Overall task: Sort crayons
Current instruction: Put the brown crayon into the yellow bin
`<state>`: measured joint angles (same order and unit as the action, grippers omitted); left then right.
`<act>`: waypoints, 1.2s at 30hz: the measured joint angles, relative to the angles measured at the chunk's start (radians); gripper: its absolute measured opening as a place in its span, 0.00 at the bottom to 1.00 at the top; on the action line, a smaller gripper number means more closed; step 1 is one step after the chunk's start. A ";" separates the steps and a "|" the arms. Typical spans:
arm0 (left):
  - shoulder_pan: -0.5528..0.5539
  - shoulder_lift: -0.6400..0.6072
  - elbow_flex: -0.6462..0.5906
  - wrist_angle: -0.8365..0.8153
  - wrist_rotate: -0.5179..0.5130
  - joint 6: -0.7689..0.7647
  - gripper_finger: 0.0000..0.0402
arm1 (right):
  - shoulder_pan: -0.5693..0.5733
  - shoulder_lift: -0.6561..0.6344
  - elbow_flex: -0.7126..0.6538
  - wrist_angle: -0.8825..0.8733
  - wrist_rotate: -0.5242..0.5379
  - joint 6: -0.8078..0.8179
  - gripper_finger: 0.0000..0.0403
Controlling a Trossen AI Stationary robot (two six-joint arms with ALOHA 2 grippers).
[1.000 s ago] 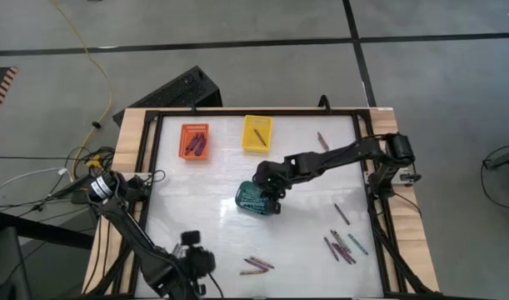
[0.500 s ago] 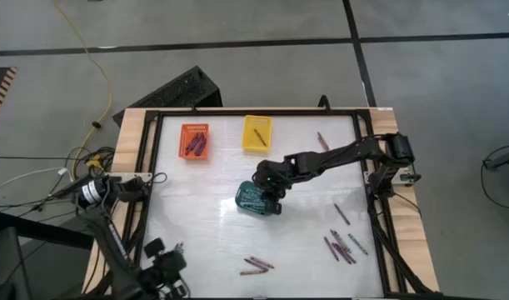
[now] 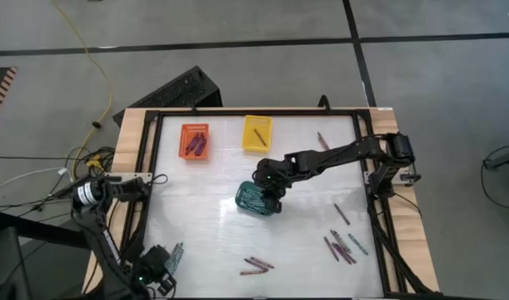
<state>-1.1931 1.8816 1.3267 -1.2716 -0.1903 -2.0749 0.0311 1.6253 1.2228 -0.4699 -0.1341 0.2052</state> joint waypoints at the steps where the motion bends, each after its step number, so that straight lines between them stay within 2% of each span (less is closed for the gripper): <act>1: 0.008 0.000 -0.014 0.004 0.004 -0.004 0.22 | 0.000 0.000 0.000 0.000 0.000 -0.004 0.26; 5: 0.019 -0.026 -0.084 0.052 0.004 -0.003 0.22 | 0.000 0.000 0.000 0.000 0.000 -0.010 0.28; 12: 0.020 -0.153 -0.263 0.250 -0.008 -0.017 0.22 | 0.011 0.000 -0.001 0.000 -0.001 -0.029 0.28; 16: 0.041 -0.203 -0.306 0.223 0.002 -0.023 0.22 | 0.023 0.000 -0.001 0.000 -0.003 -0.034 0.28; 20: 0.047 -0.236 -0.346 0.190 0.094 -0.023 0.22 | 0.035 0.000 -0.001 -0.001 -0.003 -0.049 0.28; 22: 0.043 -0.248 -0.386 0.238 0.131 -0.033 0.22 | 0.038 0.000 -0.001 0.000 -0.004 -0.055 0.28; 26: 0.035 -0.299 -0.478 0.421 0.106 -0.027 0.22 | 0.041 0.000 -0.001 -0.001 -0.005 -0.071 0.28; 32: 0.042 -0.326 -0.500 0.382 0.139 -0.038 0.22 | 0.040 0.000 -0.001 -0.001 -0.005 -0.083 0.28; 36: 0.043 -0.370 -0.500 0.388 0.081 -0.034 0.22 | 0.040 0.000 -0.001 -0.001 -0.005 -0.089 0.28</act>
<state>-1.1500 1.5118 0.8272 -0.8841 -0.1092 -2.1086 0.0715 1.6253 1.2221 -0.4709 -0.1387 0.1166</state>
